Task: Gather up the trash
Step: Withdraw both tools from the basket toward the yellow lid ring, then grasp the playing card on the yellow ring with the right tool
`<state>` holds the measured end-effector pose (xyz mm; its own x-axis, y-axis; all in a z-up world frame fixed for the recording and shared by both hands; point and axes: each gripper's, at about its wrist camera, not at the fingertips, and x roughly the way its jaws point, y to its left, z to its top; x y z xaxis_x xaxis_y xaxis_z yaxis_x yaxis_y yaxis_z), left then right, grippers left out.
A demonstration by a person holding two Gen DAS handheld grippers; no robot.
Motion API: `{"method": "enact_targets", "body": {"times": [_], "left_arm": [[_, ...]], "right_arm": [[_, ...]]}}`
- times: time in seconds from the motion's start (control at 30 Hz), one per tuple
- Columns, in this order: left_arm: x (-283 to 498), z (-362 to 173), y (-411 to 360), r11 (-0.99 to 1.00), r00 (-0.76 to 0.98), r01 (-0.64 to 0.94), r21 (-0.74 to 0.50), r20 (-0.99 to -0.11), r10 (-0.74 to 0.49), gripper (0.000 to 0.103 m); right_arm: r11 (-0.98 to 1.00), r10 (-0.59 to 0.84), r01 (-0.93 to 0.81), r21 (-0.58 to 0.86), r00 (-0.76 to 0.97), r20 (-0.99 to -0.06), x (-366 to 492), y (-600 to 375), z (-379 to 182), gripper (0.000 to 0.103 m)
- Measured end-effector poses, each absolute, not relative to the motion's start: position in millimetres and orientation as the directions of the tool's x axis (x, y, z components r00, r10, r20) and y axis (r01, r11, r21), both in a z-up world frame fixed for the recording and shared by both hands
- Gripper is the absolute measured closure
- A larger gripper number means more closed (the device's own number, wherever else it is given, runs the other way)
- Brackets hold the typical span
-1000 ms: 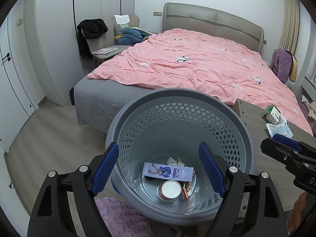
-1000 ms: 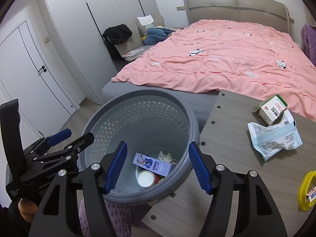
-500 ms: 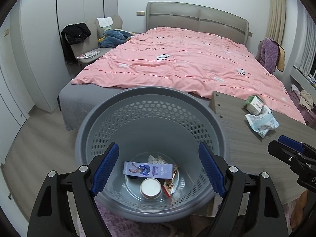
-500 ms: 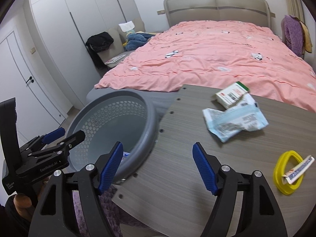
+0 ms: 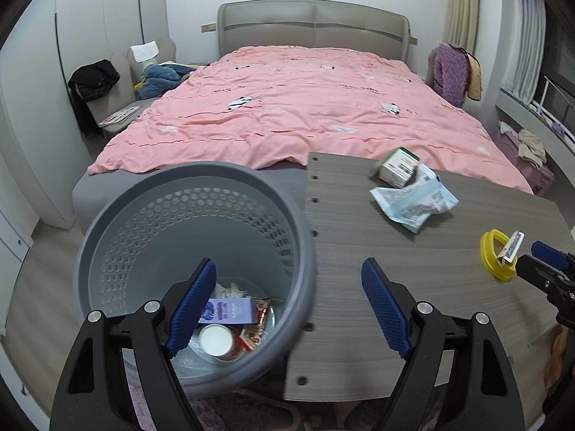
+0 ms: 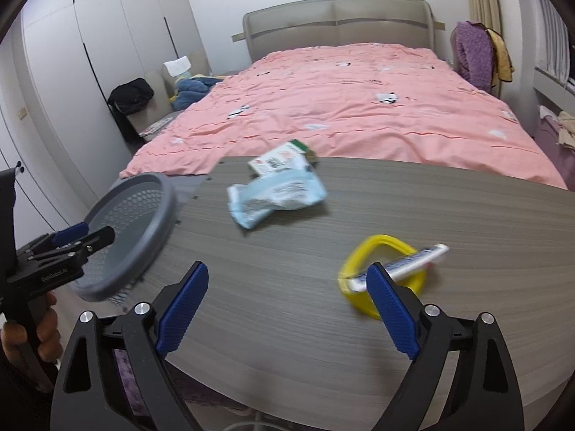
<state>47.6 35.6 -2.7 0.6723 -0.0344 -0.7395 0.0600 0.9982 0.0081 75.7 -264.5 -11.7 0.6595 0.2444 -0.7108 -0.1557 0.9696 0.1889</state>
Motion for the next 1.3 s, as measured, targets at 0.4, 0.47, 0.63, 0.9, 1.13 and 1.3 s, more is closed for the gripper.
{"method": "enact_targets", "body": {"times": [0.4, 0.47, 0.63, 0.9, 1.13, 1.3], "left_arm": [[45.6, -18.0, -36.9, 0.985, 0.628, 0.146, 0.089, -0.778, -0.023, 0.021], [44.3, -20.9, -44.4, 0.984, 0.619, 0.147, 0.1, -0.785, -0.012, 0.021], [42.3, -28.9, -54.9, 0.984, 0.589, 0.141, 0.108, -0.808, 0.004, 0.021], [40.7, -32.0, -67.8, 0.981, 0.581, 0.14, 0.138, -0.813, 0.031, 0.021], [41.2, -33.4, -74.3, 0.977, 0.579, 0.149, 0.154, -0.814, 0.04, 0.021], [41.7, -33.2, -74.2, 0.976, 0.58, 0.147, 0.158, -0.814, 0.044, 0.021]], "right_arm": [[0.973, 0.223, -0.193, 0.125, 0.659, -0.718, 90.1, -324.4, -31.5, 0.006], [0.972, 0.223, -0.203, 0.116, 0.658, -0.719, 93.4, -328.1, -33.9, 0.006], [0.96, 0.26, -0.253, 0.121, 0.643, -0.72, 101.7, -333.1, -39.5, 0.006], [0.936, 0.307, -0.335, 0.113, 0.612, -0.729, 111.7, -324.1, -46.5, 0.006], [0.925, 0.309, -0.368, 0.09, 0.593, -0.744, 117.9, -314.9, -52.3, 0.006], [0.925, 0.291, -0.375, 0.066, 0.586, -0.756, 120.1, -311.4, -56.0, 0.006]]}}
